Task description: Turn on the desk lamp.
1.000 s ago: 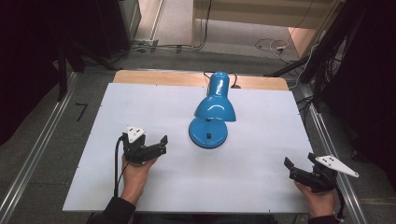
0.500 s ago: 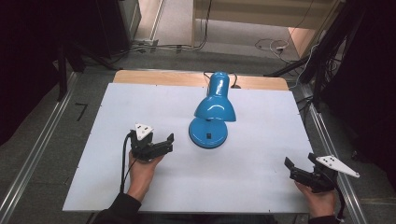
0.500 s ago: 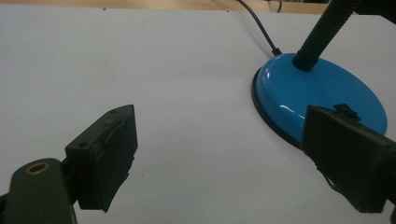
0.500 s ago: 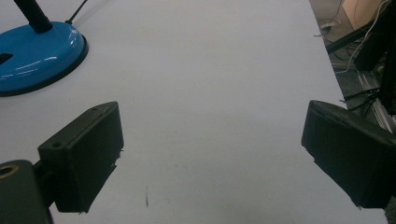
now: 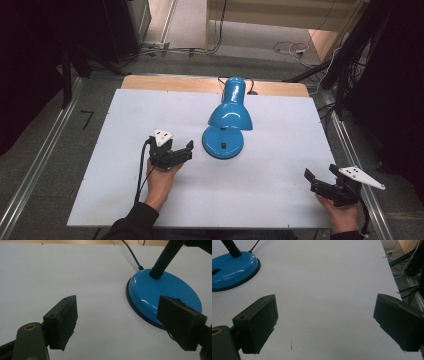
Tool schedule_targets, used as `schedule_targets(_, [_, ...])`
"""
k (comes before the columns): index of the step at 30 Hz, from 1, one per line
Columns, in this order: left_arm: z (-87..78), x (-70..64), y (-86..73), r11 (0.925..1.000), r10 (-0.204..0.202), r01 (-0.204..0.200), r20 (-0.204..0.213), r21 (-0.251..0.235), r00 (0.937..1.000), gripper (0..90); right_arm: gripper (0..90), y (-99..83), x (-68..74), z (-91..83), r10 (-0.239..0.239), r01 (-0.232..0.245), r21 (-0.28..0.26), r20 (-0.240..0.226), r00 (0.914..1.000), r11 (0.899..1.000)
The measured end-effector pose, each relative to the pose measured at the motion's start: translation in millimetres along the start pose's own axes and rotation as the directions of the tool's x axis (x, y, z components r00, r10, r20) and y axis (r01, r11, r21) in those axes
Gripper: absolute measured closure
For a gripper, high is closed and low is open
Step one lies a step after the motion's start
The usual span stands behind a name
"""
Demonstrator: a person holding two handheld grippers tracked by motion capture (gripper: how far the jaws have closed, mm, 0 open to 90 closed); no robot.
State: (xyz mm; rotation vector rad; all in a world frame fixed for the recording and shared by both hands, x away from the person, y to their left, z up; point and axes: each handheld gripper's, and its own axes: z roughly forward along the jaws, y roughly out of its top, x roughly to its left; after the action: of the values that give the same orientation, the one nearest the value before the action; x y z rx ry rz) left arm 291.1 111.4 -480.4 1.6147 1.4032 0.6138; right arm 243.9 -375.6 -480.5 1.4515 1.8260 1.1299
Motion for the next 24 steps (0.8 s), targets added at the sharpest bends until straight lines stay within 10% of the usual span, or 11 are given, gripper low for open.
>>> schedule_targets(10, [7.8,-15.8,1.9,0.9992,0.041,-0.041,0.031,-0.005,0.9987,28.7,4.1,-0.2,0.2,0.7,0.003,-0.003,0.006,-0.009,1.0,1.0])
schedule_targets(24, [24.9,-33.8,3.9,0.9987,0.049,-0.051,0.13,0.007,0.9903,68.7,4.2,-0.3,-1.3,1.6,0.009,-0.009,0.014,-0.017,0.9998,1.0])
